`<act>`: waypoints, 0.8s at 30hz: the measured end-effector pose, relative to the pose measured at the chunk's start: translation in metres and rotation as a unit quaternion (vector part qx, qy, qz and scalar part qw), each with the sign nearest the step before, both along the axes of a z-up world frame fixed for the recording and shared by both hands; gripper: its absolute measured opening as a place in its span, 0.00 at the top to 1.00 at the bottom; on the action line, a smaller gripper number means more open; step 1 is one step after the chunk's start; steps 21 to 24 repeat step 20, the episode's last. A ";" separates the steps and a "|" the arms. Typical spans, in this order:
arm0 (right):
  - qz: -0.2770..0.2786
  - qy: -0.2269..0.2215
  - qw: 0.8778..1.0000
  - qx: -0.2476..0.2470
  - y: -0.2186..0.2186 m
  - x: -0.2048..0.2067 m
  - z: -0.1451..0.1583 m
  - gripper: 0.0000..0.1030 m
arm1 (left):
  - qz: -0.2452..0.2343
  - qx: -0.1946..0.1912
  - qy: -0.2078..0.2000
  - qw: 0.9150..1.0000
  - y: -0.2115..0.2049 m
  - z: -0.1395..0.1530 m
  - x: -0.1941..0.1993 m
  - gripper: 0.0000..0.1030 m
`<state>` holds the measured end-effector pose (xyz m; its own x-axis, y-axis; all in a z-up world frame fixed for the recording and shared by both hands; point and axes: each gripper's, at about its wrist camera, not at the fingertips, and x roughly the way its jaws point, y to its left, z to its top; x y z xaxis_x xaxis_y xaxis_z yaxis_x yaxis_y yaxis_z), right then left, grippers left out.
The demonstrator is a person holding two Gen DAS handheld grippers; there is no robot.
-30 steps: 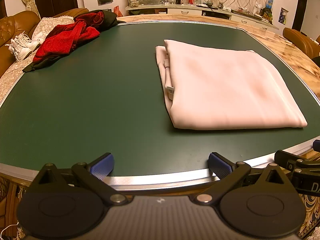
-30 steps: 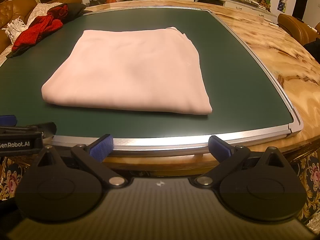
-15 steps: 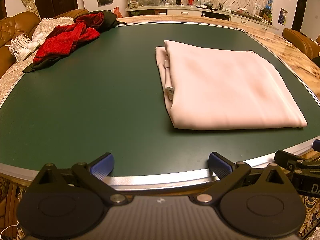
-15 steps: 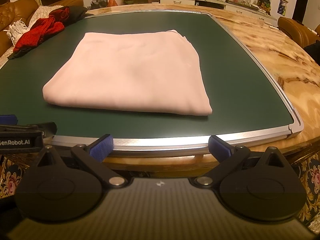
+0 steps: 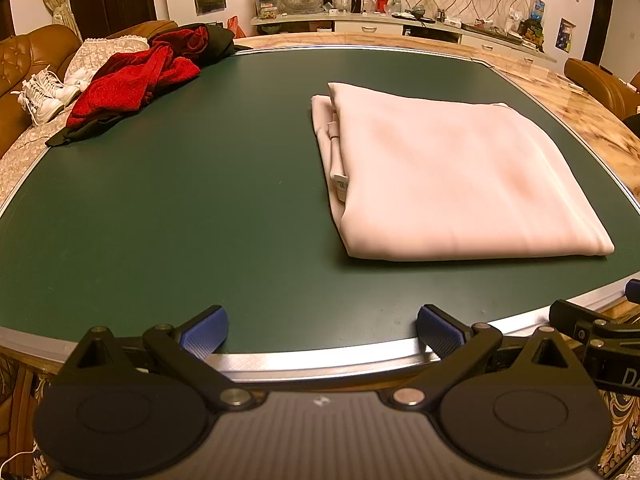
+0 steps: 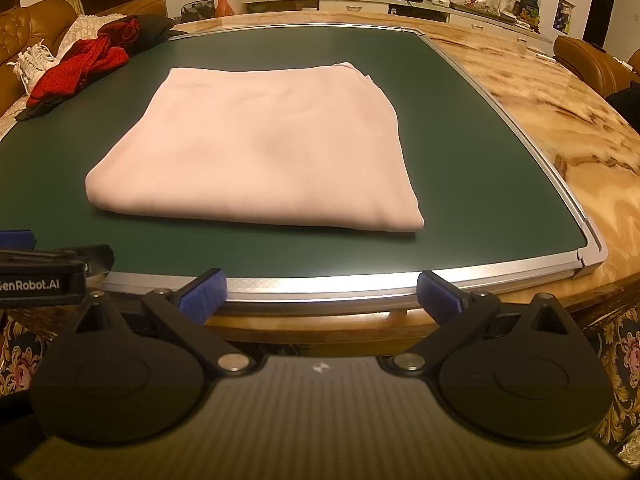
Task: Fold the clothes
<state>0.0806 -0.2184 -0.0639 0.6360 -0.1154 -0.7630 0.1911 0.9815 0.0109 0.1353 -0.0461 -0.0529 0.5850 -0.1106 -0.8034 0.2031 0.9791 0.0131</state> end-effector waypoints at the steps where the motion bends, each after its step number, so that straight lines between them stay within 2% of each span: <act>1: 0.000 0.000 1.000 0.000 0.000 0.000 0.000 0.00 | 0.000 0.000 0.000 1.000 0.000 0.000 0.000 0.00; 24: -0.001 0.003 1.000 -0.003 0.000 0.004 0.000 0.00 | -0.004 0.001 0.001 1.000 0.000 0.001 0.001 0.00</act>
